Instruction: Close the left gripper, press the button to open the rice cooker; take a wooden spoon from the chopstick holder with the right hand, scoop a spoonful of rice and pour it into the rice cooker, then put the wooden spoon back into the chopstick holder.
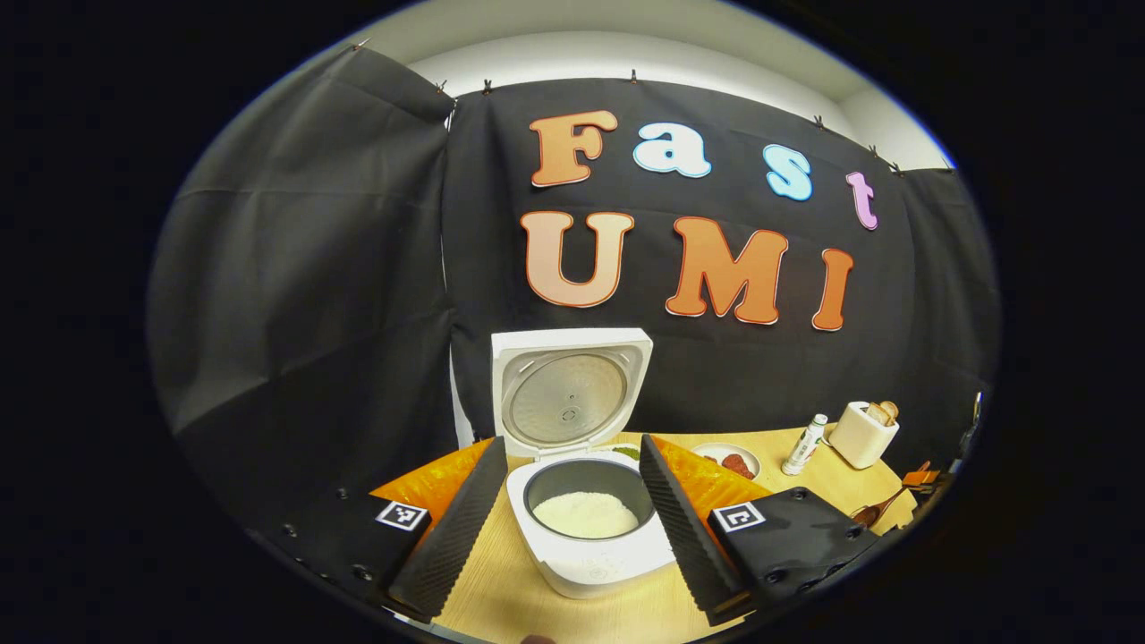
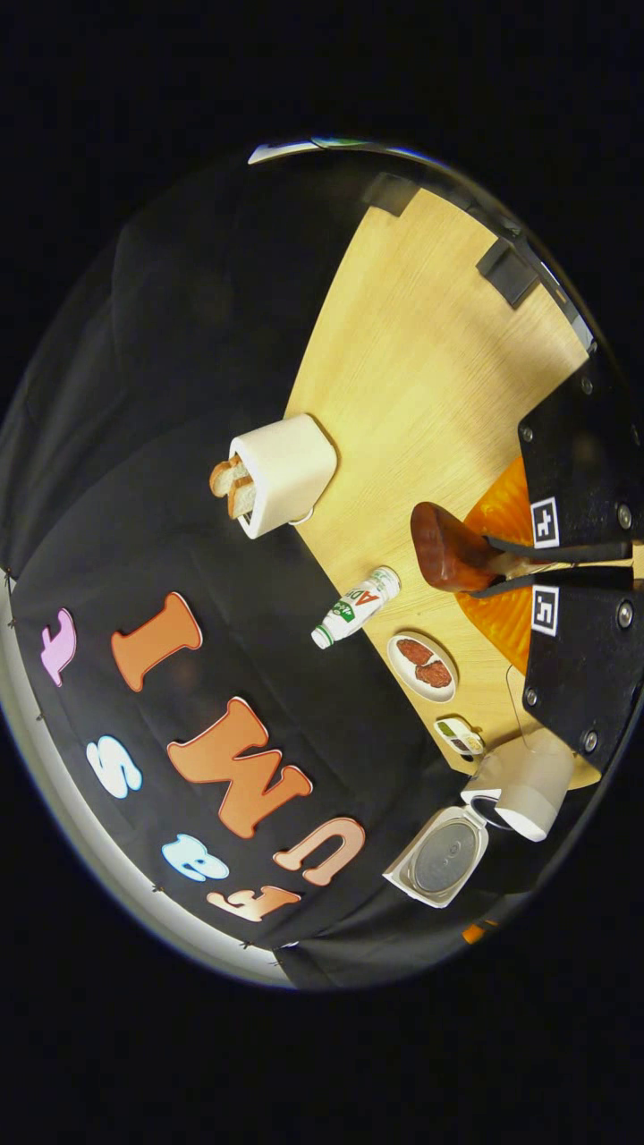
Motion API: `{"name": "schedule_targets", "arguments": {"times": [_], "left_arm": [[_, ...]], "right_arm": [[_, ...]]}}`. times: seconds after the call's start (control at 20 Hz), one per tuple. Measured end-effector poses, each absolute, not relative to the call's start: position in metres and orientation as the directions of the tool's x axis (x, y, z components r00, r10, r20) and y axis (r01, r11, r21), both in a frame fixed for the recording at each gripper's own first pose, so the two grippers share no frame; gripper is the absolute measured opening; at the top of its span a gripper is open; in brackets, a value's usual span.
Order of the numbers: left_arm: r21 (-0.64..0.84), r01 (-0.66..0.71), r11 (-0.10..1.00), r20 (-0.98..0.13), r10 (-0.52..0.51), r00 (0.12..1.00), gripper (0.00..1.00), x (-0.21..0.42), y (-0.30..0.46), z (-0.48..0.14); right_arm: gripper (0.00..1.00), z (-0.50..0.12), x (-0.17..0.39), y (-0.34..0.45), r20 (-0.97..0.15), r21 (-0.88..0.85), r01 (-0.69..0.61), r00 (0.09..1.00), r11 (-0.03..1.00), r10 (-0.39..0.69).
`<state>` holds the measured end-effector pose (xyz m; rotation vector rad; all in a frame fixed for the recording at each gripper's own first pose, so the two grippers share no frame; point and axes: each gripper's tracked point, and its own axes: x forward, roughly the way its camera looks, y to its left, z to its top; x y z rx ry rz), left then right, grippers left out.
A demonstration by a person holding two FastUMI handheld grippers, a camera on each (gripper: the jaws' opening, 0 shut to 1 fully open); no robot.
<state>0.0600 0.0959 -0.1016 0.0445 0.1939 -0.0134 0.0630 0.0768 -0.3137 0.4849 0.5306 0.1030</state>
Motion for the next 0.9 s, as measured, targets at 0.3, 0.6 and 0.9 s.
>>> {"name": "schedule_targets", "arguments": {"times": [0.3,0.6,0.9], "left_arm": [[0.062,-0.001,0.998,-0.209,0.014,0.978,1.00,0.053,0.102,-0.106],[0.064,0.010,0.998,-0.215,0.004,0.977,1.00,0.052,0.098,-0.108],[0.045,0.033,0.998,-0.207,-0.023,0.978,1.00,0.056,0.086,-0.103]], "right_arm": [[0.03,-0.340,0.069,0.076,-0.482,0.468,0.042,0.850,0.883,0.215],[0.16,-0.344,0.066,0.079,-0.487,0.491,0.058,0.846,0.869,0.219],[0.95,-0.340,0.063,0.053,-0.542,0.369,0.157,0.837,0.916,0.075]]}}
